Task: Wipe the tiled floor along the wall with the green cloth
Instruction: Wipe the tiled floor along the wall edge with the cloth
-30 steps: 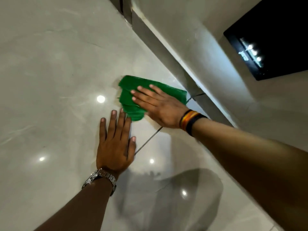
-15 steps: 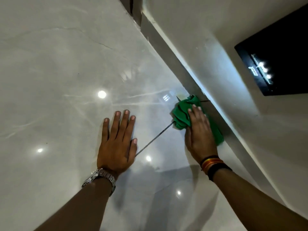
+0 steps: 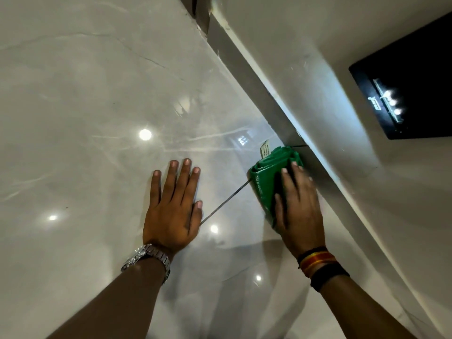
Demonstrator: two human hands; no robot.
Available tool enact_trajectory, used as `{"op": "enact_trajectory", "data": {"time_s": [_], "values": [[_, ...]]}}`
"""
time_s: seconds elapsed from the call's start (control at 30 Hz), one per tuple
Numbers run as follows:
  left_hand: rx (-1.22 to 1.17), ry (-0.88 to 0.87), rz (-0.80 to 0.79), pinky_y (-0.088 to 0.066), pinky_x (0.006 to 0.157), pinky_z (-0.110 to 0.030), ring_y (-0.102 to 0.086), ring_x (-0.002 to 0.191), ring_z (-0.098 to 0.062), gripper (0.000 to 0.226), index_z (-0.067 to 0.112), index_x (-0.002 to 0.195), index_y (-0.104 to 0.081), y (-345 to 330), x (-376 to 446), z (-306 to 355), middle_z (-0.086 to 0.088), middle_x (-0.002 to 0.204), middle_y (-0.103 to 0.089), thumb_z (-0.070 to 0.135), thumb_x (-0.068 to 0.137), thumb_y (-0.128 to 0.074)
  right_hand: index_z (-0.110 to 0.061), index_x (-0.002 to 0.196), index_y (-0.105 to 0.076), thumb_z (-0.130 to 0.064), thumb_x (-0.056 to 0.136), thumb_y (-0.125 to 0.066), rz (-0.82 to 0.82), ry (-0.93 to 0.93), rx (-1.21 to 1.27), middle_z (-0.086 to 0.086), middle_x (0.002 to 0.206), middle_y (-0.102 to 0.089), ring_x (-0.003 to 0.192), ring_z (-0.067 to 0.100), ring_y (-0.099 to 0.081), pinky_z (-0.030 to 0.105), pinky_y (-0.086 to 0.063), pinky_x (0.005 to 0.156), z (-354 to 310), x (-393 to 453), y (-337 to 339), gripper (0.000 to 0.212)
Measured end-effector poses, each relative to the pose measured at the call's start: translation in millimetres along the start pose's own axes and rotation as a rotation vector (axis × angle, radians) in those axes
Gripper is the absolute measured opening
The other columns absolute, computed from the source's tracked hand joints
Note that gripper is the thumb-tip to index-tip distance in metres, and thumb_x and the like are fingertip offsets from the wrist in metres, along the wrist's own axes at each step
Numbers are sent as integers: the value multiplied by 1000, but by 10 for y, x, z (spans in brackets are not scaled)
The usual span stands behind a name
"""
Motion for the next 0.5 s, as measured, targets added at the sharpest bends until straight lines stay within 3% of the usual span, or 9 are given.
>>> {"op": "enact_trajectory", "data": {"time_s": [0.07,0.17,0.4,0.5], "values": [[1,-1,-2,-11,138,-63,-12,170,-37,70,10,172,-21,8,8,0,-16,182,-19,37,109,-32,-14,162,-15,-41,106,-31,-140,129,-101,8,171,-10,159,24,-6,48,-3,129,11,108,-154,64],[-2,-6,-12,-12,137,-64,-13,170,-38,69,10,172,-22,15,1,5,-16,182,-20,36,108,-32,-17,163,-2,-46,106,-24,-210,151,-177,3,172,4,159,23,4,46,8,128,131,242,-312,68],[9,12,-26,-15,137,-64,-11,171,-36,72,12,173,-18,2,-8,12,-14,183,-16,36,107,-35,-21,163,-5,-45,107,-18,-260,117,-133,8,172,5,159,24,6,56,-12,126,432,57,-240,62],[22,12,-24,-15,137,-63,-11,171,-35,73,12,173,-17,-4,-8,24,-13,183,-16,35,107,-37,-17,162,-15,-37,106,-29,-201,182,-90,14,170,-11,158,30,-10,57,-15,125,35,644,-271,61]]}}
Point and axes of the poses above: each hand's wrist, its own x-axis towards the middle knuckle, its own y-axis out of the back of the hand, z = x × y, the point moved 2 cm from there along x, towards the middle knuckle
